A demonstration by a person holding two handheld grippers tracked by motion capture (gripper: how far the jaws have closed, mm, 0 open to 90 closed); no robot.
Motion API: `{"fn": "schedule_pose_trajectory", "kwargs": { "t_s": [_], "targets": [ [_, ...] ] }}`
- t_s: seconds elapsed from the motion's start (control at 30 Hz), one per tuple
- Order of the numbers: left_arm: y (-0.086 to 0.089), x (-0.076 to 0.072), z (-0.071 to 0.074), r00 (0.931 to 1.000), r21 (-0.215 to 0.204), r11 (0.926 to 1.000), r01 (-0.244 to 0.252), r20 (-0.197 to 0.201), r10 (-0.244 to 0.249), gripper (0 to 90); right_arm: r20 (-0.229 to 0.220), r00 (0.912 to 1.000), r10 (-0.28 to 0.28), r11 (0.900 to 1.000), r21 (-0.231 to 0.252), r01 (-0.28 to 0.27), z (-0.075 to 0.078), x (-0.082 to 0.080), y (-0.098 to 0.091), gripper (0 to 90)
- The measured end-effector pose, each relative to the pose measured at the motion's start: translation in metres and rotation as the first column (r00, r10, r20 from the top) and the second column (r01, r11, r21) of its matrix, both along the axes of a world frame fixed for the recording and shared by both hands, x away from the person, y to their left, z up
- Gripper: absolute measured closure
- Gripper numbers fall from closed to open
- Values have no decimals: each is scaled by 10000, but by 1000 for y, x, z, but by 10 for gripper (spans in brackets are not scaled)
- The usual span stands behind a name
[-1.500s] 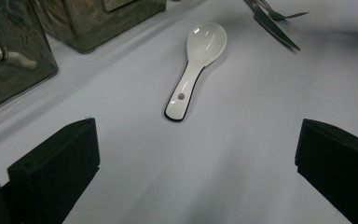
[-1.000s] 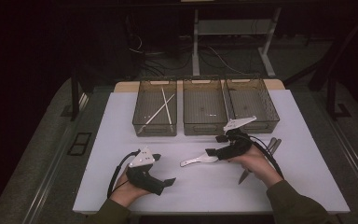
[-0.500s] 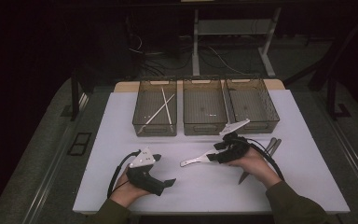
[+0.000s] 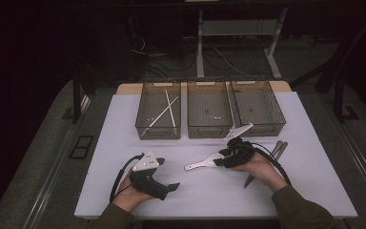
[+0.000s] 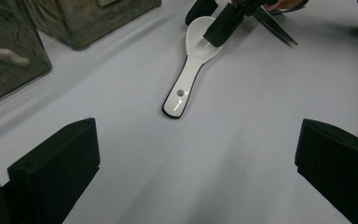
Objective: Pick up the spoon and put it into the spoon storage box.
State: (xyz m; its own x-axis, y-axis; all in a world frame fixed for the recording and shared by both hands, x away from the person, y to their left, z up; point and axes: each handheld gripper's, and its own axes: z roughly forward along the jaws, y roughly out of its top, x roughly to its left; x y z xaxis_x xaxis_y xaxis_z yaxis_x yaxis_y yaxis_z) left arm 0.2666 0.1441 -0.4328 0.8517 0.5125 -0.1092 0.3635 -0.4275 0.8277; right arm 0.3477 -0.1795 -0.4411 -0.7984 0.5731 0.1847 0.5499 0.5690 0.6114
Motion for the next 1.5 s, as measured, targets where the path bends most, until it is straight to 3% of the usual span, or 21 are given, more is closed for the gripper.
{"fn": "schedule_pose_trajectory", "kwargs": {
  "t_s": [0.23, 0.57, 0.93, 1.17, 1.5],
  "targets": [
    [-1, 0, 0, 10000, 44, 10000, 3, -69, -3, 0, 266, 9994, 214, 9992, -350, -205, 1, -4, 2, 555],
    [0, 0, 0, 10000, 68, 10000, -6, -67, 7, 0, 261, 9952, 939, 9946, -474, -926, 2, -11, 5, 673],
    [3, 1, -2, 10000, 87, 10000, 30, -74, -29, 0, 125, 9941, 1078, 9940, -209, -1075, 4, -12, 0, 800],
    [4, 2, -3, 10000, 267, 9996, 29, -5, -29, 0, 41, 9951, 987, 9951, -9, -987, 3, -11, -3, 807],
    [5, 2, -4, 10000, 400, 9992, 25, 64, -28, 0, 392, 9961, 787, 9965, 262, -798, 9, -13, -7, 812]
  ]
}}
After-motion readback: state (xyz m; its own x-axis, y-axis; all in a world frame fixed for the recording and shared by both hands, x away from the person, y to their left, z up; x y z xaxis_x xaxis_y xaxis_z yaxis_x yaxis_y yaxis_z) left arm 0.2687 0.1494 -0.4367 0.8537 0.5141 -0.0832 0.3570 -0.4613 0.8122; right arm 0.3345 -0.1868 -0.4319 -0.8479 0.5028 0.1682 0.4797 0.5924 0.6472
